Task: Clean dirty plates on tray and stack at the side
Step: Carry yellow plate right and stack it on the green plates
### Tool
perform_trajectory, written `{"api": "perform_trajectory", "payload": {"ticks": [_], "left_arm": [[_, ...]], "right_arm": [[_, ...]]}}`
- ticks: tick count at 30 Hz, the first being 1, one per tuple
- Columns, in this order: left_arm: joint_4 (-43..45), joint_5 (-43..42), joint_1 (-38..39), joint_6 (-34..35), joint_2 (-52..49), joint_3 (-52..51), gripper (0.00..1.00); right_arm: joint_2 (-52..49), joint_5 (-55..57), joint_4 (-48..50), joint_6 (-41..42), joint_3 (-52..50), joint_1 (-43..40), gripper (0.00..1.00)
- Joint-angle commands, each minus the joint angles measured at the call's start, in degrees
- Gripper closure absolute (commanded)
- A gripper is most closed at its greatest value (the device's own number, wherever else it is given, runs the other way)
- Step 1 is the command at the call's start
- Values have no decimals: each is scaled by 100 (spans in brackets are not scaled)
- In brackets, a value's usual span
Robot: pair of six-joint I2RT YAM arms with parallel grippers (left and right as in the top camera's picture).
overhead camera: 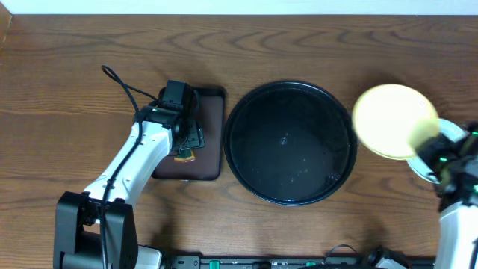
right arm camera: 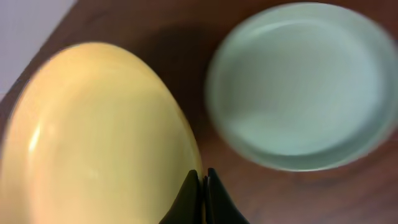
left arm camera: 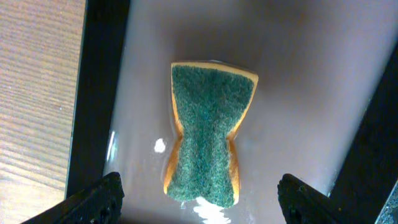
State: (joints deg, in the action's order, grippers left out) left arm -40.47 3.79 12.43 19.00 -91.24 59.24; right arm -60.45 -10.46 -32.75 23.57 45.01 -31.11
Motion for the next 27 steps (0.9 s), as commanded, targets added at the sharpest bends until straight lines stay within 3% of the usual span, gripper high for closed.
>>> {"api": "perform_trajectory", "payload": {"ticks": [1, 7, 15, 16, 19, 20, 21, 27], "left_arm": [[-15, 28, -24, -76, 26, -26, 20], [-15, 28, -26, -76, 26, -26, 20], [-15, 28, -26, -76, 26, -26, 20], [-15, 28, -24, -76, 26, -26, 20], [-15, 28, -26, -76, 26, -26, 20], [-15, 28, -26, -76, 26, -26, 20], [-15, 28, -24, -76, 26, -26, 19], [-15, 28, -24, -76, 26, -26, 20]], "right_arm": [[-470, -400, 173, 160, 72, -979, 99], [-1495, -393, 627, 216, 72, -1917, 99], [-2212, -330, 1609, 122, 74, -2057, 98], [-2212, -367, 1604, 7, 74, -2024, 90], [-2186, -354, 1486, -13, 74, -1912, 33], [-2153, -354, 1447, 13, 74, -1899, 22], [-2052, -354, 1401, 17, 74, -1862, 2], [-782, -994, 1392, 17, 98, -1303, 1]]}}
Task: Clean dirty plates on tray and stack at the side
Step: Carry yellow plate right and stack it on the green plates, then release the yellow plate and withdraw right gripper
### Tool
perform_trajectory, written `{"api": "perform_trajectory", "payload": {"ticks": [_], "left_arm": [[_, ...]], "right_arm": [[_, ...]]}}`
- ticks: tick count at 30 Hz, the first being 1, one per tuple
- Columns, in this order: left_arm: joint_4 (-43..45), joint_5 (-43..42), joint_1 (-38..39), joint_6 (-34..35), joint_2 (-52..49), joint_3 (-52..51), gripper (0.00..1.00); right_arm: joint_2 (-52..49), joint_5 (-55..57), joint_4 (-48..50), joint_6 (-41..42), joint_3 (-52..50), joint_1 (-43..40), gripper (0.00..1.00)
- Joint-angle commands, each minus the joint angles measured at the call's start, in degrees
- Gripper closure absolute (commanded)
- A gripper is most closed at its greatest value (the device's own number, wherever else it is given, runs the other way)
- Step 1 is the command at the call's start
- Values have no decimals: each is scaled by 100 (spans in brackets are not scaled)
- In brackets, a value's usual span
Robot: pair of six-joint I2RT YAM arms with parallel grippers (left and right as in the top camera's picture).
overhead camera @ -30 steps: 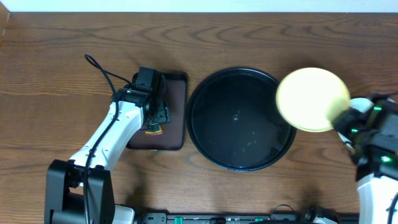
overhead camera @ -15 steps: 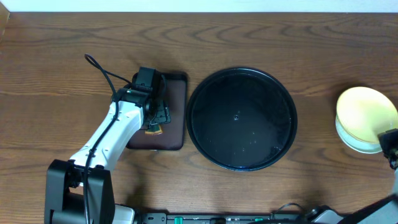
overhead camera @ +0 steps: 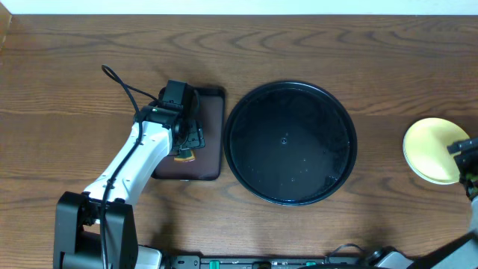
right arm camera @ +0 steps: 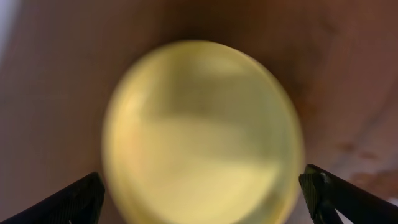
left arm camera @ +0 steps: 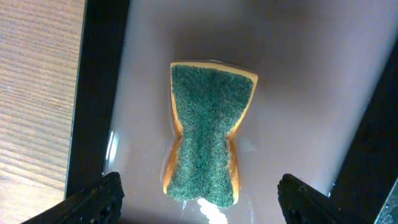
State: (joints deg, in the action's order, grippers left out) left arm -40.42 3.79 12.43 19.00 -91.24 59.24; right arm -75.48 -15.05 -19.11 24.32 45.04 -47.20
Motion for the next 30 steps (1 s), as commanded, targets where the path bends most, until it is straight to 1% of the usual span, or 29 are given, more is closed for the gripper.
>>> {"api": "perform_trajectory", "payload": {"ticks": [1, 4, 5, 6, 9, 11, 12, 13, 15, 16, 19, 22, 24, 27, 30], "left_arm": [[-20, 28, -24, -76, 26, -26, 20], [-20, 28, -26, -76, 26, -26, 20], [-20, 28, -26, -76, 26, -26, 20], [-20, 28, -26, -76, 26, -26, 19], [-20, 28, -26, -76, 26, -26, 20], [-20, 28, -26, -76, 26, -26, 20], [-20, 28, -26, -76, 26, -26, 20], [-20, 28, -26, -76, 26, -26, 20], [-20, 28, -26, -76, 26, -26, 20], [-20, 28, -24, -76, 26, -26, 20], [-20, 28, -26, -76, 26, -26, 19], [-20, 28, -24, -76, 26, -26, 20], [-20, 28, -24, -76, 26, -26, 20], [-20, 28, -24, -76, 26, -26, 20], [-20, 28, -24, -76, 26, -26, 20]], "right_arm": [[1088, -796, 17, -59, 127, 527, 1], [2000, -1222, -236, -111, 221, 1141, 1], [2232, -1377, -407, -232, 258, 1394, 1], [2535, -1554, -826, -439, 313, 1858, 1], [2824, -1888, -1370, -883, 313, 2632, 1], [2994, -2181, -1635, -1349, 313, 3167, 1], [3141, -2413, -1797, -1565, 313, 3591, 1], [3298, -2444, -1947, -1563, 313, 4092, 1], [3362, -2448, -2017, -1556, 310, 4422, 1], [3375, -2448, -2057, -1399, 310, 4715, 1], [3368, -2433, -2057, -1274, 306, 5016, 1], [3368, -2371, -2387, -1285, 306, 5062, 1], [3388, -2081, -2581, -1384, 308, 5060, 1], [3453, -2079, -2396, -2074, 304, 5084, 1], [3781, -1878, -1987, -3147, 221, 5130, 1]]}}
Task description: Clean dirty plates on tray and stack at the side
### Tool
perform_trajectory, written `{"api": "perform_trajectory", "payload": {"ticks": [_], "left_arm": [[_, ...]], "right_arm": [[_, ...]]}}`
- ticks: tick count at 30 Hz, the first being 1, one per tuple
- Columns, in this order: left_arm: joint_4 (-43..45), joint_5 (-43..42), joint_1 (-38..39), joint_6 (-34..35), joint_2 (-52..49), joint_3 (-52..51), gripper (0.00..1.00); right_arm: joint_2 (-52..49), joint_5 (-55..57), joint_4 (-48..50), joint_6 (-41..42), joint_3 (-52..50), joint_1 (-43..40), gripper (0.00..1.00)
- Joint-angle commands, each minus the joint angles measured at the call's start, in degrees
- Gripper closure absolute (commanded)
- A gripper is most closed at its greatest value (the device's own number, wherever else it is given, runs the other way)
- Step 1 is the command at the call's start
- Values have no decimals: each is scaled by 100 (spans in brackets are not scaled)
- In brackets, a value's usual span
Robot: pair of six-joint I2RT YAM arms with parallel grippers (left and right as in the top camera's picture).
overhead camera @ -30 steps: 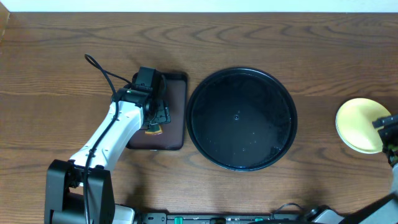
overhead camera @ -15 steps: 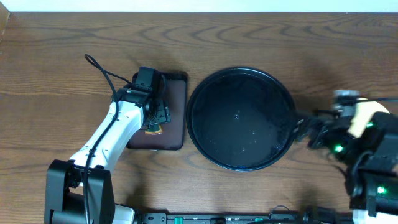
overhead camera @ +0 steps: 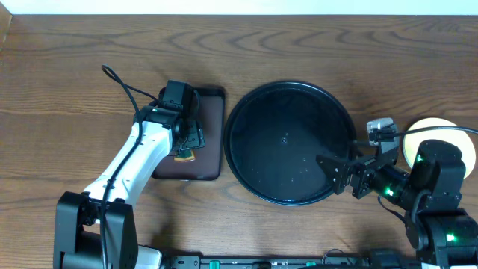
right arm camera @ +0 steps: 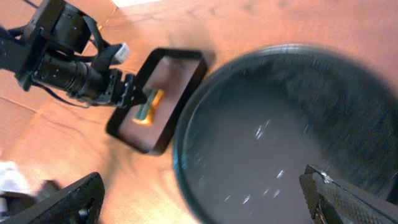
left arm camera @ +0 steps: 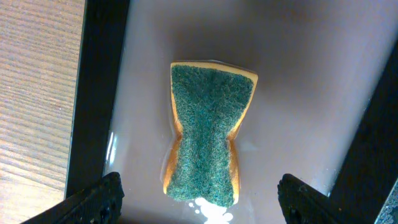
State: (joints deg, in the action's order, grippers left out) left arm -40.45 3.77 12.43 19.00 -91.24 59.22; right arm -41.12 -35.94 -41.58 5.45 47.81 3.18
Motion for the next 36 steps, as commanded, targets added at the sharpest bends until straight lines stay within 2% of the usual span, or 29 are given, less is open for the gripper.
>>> {"api": "perform_trajectory", "payload": {"ticks": [1, 5, 10, 16, 22, 27, 36], "left_arm": [[-17, 31, -24, -76, 26, -24, 20], [-17, 31, -24, -76, 26, -24, 19], [-17, 31, -24, -76, 26, -24, 20], [-17, 31, -24, -76, 26, -24, 20], [-17, 31, -26, -76, 26, -24, 20], [-17, 31, -24, -76, 26, -24, 20], [-17, 31, -24, -76, 26, -24, 20]], "right_arm": [[507, 345, 376, -1513, -136, 103, 1], [1694, 1290, 431, -1775, -1010, 109, 1], [2756, 1370, 623, -1788, -1996, 109, 1], [3648, 1641, 1550, -1816, -3386, 107, 1], [4098, 1685, 2879, -1816, -4286, 98, 1], [4085, 1690, 3976, -1818, -4752, 103, 1], [4085, 1687, 3901, -1816, -4752, 103, 1]]}}
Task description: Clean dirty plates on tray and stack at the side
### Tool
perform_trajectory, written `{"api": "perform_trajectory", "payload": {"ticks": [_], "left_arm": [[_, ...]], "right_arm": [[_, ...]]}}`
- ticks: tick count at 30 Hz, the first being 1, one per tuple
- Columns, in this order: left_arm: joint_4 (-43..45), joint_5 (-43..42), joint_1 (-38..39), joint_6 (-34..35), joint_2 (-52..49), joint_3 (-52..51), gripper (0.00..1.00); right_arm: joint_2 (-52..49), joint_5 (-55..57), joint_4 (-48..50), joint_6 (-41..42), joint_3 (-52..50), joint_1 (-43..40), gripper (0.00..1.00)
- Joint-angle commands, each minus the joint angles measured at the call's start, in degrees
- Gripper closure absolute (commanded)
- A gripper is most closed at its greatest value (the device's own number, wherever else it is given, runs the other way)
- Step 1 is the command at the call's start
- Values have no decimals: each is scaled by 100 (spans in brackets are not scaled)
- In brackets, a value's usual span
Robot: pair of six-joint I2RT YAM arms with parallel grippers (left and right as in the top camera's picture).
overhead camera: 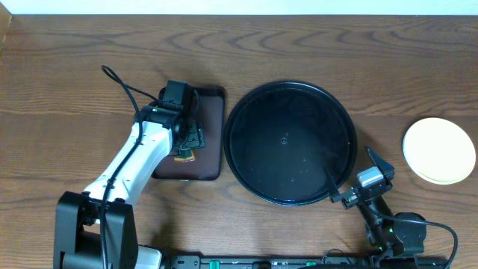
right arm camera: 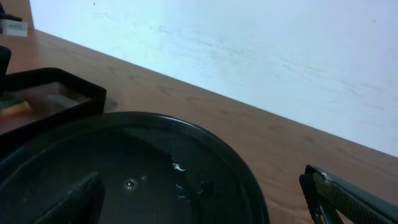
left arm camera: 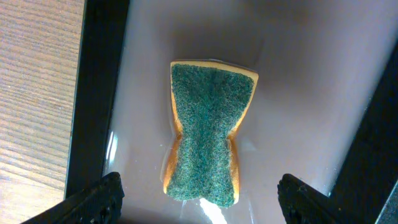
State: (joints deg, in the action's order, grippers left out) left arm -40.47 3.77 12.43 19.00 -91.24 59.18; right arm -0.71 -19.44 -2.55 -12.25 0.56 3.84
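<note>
A pale yellow plate (overhead camera: 439,150) lies flat on the table at the far right, with no gripper near it. The round black tray (overhead camera: 290,142) in the middle holds only water drops; it also fills the lower right wrist view (right arm camera: 155,168). My right gripper (overhead camera: 352,173) stands open and empty, low at the tray's front right rim. A green and yellow sponge (left arm camera: 208,140) lies in a small brown rectangular tray (overhead camera: 209,134) to the left. My left gripper (left arm camera: 199,208) hovers open over that sponge, its fingertips (left arm camera: 99,196) wide apart to either side.
A black cable (overhead camera: 123,86) loops from the left arm across the wood. The table's back edge meets a white wall (right arm camera: 249,43). Bare wood lies left of the small tray and between the round tray and the plate.
My right arm stood between the round tray and the plate, partly covering the plate; now it is at the table's front edge, low beside the tray. The left arm and sponge are unchanged.
First my right gripper was shut on the yellow plate, held over a pale green plate at the right. Then it was open and the yellow plate lay there. It then stood by the round tray, and now at the front. My left gripper stayed open over the sponge.
</note>
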Motion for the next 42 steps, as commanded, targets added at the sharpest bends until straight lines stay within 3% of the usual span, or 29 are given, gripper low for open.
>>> {"api": "perform_trajectory", "payload": {"ticks": [1, 10, 15, 21, 27, 34, 38, 42], "left_arm": [[-15, 31, -24, -76, 26, -20, 20], [-17, 28, -26, -76, 26, -20, 20], [-15, 31, 116, -76, 553, -122, 20], [245, 450, 302, -291, 2590, -787, 19], [2203, 442, -22, -286, 5475, -2573, 20], [2649, 439, -807, 175, 8188, -4249, 20], [2761, 442, -953, 227, 9018, -4819, 19], [3805, 372, -944, 232, 9117, -5528, 19]], "right_arm": [[44, 37, -2, -46, -24, 37, 1], [44, 37, -2, -46, -24, 37, 1], [44, 37, -2, -46, -24, 37, 1], [44, 37, -2, -46, -24, 37, 1], [44, 37, -2, -46, -24, 37, 1], [44, 37, -2, -46, -24, 37, 1], [44, 37, 0, -46, -24, 37, 1], [44, 37, -2, -46, -24, 37, 1]]}}
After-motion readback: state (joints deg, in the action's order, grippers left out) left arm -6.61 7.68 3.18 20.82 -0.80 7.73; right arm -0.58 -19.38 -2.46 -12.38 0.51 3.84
